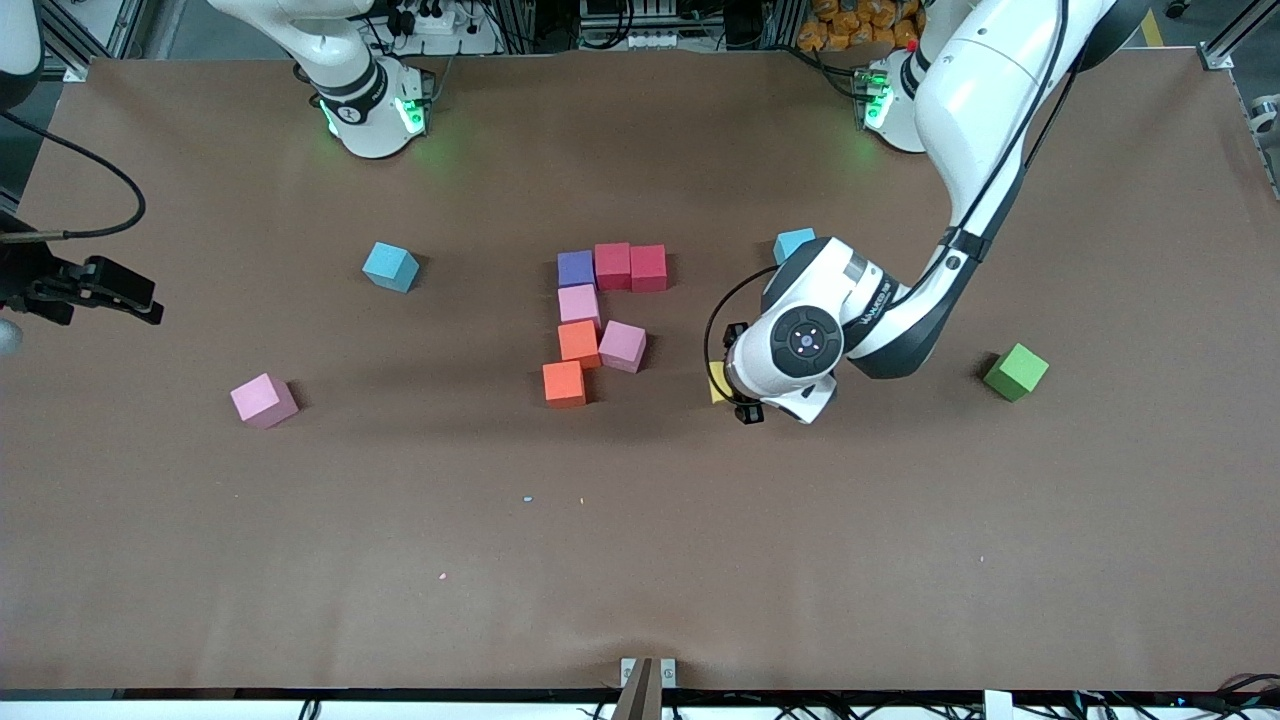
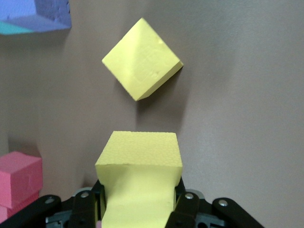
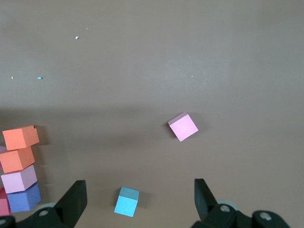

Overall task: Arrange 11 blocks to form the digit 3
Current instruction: 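Carry the yellow cube with the left gripper to the cube cluster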

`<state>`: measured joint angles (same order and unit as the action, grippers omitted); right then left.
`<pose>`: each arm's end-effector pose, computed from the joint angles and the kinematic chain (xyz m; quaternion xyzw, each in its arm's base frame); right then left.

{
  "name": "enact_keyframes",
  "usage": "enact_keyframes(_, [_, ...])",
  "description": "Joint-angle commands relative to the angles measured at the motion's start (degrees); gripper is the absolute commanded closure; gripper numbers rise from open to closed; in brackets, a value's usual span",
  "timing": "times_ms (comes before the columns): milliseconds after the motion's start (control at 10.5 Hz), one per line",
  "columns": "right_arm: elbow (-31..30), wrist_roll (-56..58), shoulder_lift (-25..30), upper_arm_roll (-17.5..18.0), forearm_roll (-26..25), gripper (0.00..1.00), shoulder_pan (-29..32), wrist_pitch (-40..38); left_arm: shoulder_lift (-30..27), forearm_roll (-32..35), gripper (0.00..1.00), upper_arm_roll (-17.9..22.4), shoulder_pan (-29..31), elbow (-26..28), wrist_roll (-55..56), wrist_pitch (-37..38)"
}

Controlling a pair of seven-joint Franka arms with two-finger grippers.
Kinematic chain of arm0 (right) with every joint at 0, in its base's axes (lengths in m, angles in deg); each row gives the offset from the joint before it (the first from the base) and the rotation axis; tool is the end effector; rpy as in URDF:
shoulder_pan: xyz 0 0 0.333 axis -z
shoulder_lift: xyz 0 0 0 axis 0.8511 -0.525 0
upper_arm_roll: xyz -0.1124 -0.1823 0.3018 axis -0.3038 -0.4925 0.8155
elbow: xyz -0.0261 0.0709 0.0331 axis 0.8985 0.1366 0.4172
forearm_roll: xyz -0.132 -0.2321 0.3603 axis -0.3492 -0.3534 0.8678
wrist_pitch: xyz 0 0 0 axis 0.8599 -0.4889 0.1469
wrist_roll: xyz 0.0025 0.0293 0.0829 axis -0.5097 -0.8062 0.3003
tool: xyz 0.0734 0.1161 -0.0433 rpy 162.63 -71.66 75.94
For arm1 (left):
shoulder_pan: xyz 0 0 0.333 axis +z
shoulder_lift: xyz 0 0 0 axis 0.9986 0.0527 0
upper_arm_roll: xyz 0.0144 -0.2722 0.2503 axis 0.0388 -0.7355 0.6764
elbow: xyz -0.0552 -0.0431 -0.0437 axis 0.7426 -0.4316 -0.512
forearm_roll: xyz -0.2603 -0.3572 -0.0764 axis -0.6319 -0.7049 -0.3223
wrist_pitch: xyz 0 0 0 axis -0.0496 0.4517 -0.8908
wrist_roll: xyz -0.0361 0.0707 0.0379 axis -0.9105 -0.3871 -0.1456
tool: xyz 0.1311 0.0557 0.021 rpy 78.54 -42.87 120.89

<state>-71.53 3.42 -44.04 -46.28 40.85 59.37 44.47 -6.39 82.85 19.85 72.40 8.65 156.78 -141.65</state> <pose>0.6622 -0.0113 0.6301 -0.9999 0.0083 0.0086 0.0082 0.6531 -0.4408 0.2626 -0.6240 -0.7746 0.0941 0.0418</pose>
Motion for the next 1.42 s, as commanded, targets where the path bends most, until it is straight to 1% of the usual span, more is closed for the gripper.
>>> enact_keyframes(0, [-0.8,-0.3,0.7,-0.1,2.7,0.0,0.6,-2.6,-1.3,1.5,1.0,0.0,-2.1,1.3,6.1,-3.1])
enact_keyframes(285, [-3.0,-0.4,1.0,-0.2,2.8,0.0,0.4,-0.5,-0.8,1.7,1.0,0.1,-3.6,7.2,7.6,-13.6])
enact_keyframes(380, [-4.5,-0.4,1.9,-0.2,2.8,0.0,0.5,0.6,-0.7,1.7,1.0,0.1,-3.8,9.0,7.6,-16.5])
enact_keyframes(475, [-4.7,0.0,2.0,-0.2,2.7,0.0,0.5,0.5,-0.6,1.8,1.0,0.1,-4.0,9.9,7.5,-18.1])
enact_keyframes(855, [-4.7,0.4,1.0,-2.4,2.5,0.0,-0.3,-0.7,0.2,1.7,1.0,0.1,-5.7,10.7,7.9,-19.0])
enact_keyframes(1044, [-3.9,0.3,0.5,-2.3,2.0,0.0,-0.8,-0.7,0.5,1.7,1.0,0.3,-6.7,11.4,9.1,-19.6])
enact_keyframes(1329, [-3.8,0.2,0.3,-2.3,2.5,0.0,-0.6,-0.7,0.4,1.7,1.0,0.4,-7.3,12.9,9.1,-21.5])
